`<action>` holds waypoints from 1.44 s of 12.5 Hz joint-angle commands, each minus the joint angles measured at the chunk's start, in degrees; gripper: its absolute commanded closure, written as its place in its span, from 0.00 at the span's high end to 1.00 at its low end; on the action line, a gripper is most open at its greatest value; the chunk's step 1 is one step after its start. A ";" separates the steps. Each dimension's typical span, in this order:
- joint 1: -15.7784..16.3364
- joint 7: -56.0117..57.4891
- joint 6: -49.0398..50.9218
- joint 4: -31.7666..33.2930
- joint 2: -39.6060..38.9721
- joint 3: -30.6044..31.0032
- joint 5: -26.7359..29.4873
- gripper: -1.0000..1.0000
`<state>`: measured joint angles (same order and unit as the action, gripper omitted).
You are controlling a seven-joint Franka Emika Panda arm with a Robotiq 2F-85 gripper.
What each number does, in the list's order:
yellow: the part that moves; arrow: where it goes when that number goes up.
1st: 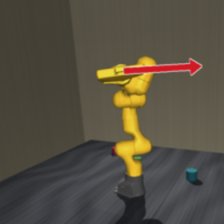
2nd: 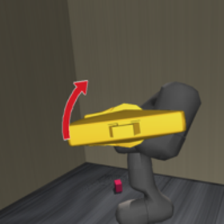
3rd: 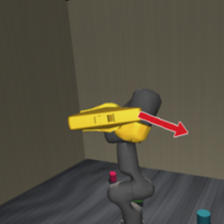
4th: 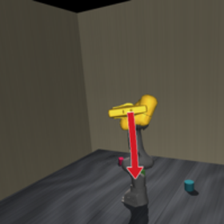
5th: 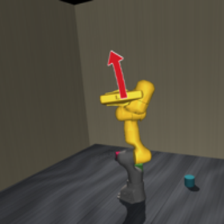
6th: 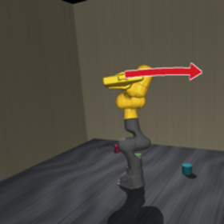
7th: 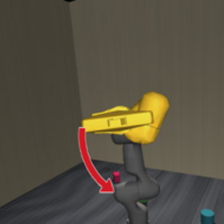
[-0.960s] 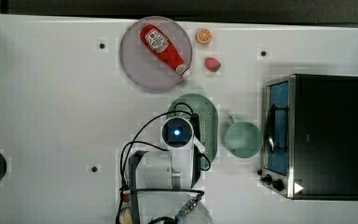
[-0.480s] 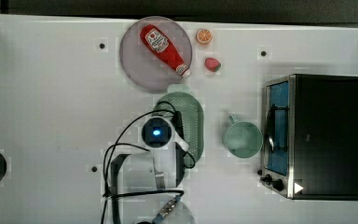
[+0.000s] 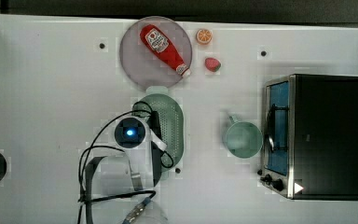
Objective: Drag strainer right to left.
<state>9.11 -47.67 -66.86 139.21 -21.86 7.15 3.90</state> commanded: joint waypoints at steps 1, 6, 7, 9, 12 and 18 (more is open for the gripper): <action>2.84 -2.32 1.66 -1.55 0.48 0.00 5.20 1.00; 8.59 -2.84 3.05 -5.56 -1.37 -0.01 11.98 1.00; 9.66 -3.52 3.33 -6.49 -1.95 -0.02 13.35 1.00; 11.67 -7.20 3.66 -8.69 -3.26 -0.02 15.15 1.00; 14.83 -12.41 3.78 -12.55 -5.56 -0.01 15.18 1.00; 19.92 -14.08 4.18 -19.58 -10.71 -0.01 15.34 1.00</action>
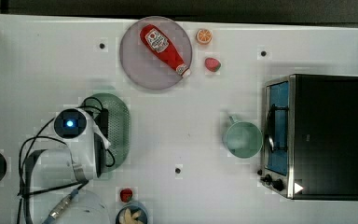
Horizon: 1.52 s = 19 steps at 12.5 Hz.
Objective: Drag strainer right to left.
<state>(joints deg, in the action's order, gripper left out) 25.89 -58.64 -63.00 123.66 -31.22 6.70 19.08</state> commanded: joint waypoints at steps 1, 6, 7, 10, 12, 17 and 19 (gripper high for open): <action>3.92 -4.19 0.39 -5.06 -2.02 0.43 0.43 1.00; 7.81 -8.64 2.45 -10.41 -4.18 0.46 0.78 1.00; 8.47 -8.66 2.35 -11.04 -4.63 0.46 0.79 1.00; 10.02 -9.70 1.74 -13.30 -6.02 0.46 0.89 1.00; 10.58 -9.70 2.26 -14.81 -6.77 0.45 0.89 1.00; 10.67 -4.61 6.31 -13.47 -0.79 -2.44 0.36 1.00; 10.60 4.27 12.76 -11.82 6.75 -6.36 -0.34 1.00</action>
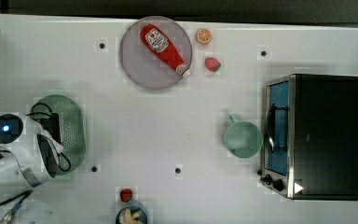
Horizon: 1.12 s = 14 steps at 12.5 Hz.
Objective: Drag strainer right to left.
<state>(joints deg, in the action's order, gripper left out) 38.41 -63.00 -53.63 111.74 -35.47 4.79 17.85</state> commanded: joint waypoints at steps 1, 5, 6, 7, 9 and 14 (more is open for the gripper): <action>-2.08 13.49 7.15 0.48 14.92 -7.21 0.59 1.00; -2.72 36.19 20.54 0.43 29.19 -21.38 -6.54 1.00; -2.95 41.77 22.95 0.41 32.23 -24.84 -10.18 1.00; -3.16 46.73 25.36 0.39 35.04 -28.06 -13.78 1.00; -3.41 55.12 31.81 0.38 40.22 -33.79 -19.93 1.00; -3.93 60.14 44.44 0.29 50.15 -40.18 -25.43 1.00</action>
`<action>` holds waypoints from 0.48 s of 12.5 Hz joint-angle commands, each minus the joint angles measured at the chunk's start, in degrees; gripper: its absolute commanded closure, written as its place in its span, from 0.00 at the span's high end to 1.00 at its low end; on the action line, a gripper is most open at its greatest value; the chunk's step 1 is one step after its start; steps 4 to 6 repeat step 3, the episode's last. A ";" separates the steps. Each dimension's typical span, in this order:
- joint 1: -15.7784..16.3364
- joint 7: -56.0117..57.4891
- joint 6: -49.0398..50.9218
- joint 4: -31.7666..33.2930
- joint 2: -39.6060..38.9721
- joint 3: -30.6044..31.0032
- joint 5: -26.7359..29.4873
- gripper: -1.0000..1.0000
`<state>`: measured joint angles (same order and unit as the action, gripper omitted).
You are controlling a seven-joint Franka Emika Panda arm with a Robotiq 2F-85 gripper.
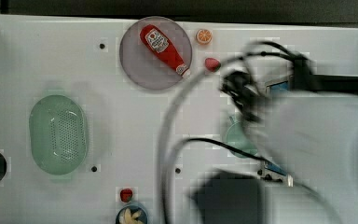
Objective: Drag strainer right to left.
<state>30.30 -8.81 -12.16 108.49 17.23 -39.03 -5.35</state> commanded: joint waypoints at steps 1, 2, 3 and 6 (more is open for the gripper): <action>4.19 6.72 3.11 3.57 -1.18 3.58 -4.87 1.00; 4.21 6.73 3.31 3.78 -0.28 3.58 -7.71 1.00; 4.21 6.73 3.29 3.96 0.02 3.56 -9.10 1.00; 4.21 6.73 3.29 3.96 0.02 3.56 -9.10 1.00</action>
